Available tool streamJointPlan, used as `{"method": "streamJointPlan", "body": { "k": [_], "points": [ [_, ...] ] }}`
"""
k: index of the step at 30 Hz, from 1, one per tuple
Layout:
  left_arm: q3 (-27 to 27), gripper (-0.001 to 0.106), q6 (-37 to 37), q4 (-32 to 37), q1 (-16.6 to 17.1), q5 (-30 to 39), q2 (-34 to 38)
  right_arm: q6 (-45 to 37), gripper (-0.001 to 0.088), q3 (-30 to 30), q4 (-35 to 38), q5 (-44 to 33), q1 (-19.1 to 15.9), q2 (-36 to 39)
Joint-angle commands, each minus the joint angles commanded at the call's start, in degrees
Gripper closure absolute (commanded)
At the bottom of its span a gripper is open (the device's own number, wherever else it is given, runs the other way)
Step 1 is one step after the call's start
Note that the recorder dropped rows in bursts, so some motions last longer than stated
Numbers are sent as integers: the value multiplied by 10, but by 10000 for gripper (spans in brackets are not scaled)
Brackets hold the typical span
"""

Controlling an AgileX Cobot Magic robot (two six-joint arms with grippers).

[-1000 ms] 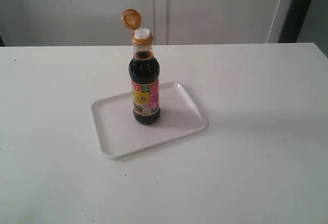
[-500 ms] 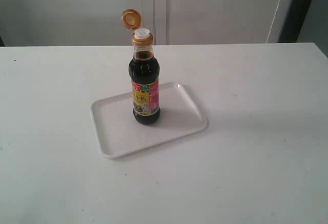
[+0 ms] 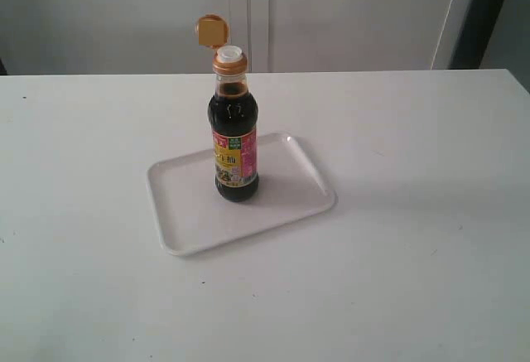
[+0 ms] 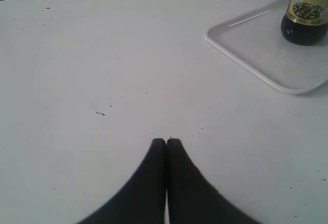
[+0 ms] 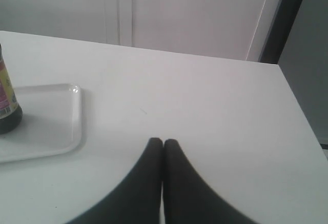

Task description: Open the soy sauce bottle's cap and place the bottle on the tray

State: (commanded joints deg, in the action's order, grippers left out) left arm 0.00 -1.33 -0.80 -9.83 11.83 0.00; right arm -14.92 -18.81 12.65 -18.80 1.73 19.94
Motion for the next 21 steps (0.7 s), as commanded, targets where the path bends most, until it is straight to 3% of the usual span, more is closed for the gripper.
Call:
{"method": "streamJointPlan", "body": {
  "k": [4, 13, 21],
  "points": [
    [0, 1053, 0, 0, 0, -1, 0, 92, 868, 2, -52, -7, 0, -30],
    [0, 1053, 0, 0, 0, -1, 0, 149, 868, 3, -87, -70, -1, -105],
    [0, 1053, 0, 0, 0, -1, 0, 149, 868, 97, -88, -51, -1, -172]
  ]
}}
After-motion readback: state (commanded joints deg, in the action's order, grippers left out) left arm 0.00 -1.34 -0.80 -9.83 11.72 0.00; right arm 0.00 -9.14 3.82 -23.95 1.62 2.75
